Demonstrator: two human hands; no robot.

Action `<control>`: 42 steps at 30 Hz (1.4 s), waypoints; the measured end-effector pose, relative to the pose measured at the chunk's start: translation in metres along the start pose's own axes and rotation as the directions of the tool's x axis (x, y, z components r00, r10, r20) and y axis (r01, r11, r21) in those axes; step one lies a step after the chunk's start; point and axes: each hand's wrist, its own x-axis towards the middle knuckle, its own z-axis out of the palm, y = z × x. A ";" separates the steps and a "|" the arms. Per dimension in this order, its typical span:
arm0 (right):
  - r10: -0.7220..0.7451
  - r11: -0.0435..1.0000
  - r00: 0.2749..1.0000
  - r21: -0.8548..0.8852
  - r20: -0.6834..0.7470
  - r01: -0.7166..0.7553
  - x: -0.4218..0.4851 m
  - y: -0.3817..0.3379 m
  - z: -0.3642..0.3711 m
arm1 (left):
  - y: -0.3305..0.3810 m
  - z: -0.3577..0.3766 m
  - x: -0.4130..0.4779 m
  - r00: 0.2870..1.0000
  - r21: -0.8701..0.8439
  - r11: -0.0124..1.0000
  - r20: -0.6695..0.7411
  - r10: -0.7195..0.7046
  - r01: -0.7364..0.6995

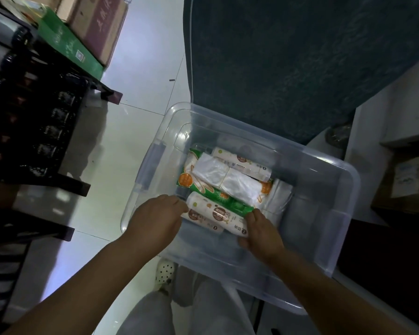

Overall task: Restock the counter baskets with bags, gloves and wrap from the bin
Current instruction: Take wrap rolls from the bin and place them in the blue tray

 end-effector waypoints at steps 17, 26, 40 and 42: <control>0.042 0.958 0.997 0.286 -0.065 -0.022 0.025 -0.039 0.017 | -0.040 -0.025 -0.017 0.975 0.235 0.947 -0.023 -0.221 0.220; 0.083 0.995 0.982 0.038 0.168 -0.091 0.063 -0.038 0.076 | -0.064 -0.018 -0.035 0.924 0.158 0.915 -0.165 -0.345 0.370; 0.199 0.978 0.959 0.016 0.202 -0.206 -0.015 -0.035 0.012 | -0.044 -0.042 -0.074 0.937 0.075 0.958 -0.242 -0.252 0.277; 0.255 0.965 0.958 0.019 0.133 -0.260 -0.042 -0.038 0.004 | -0.038 -0.052 -0.085 0.940 0.086 0.967 -0.271 -0.209 0.240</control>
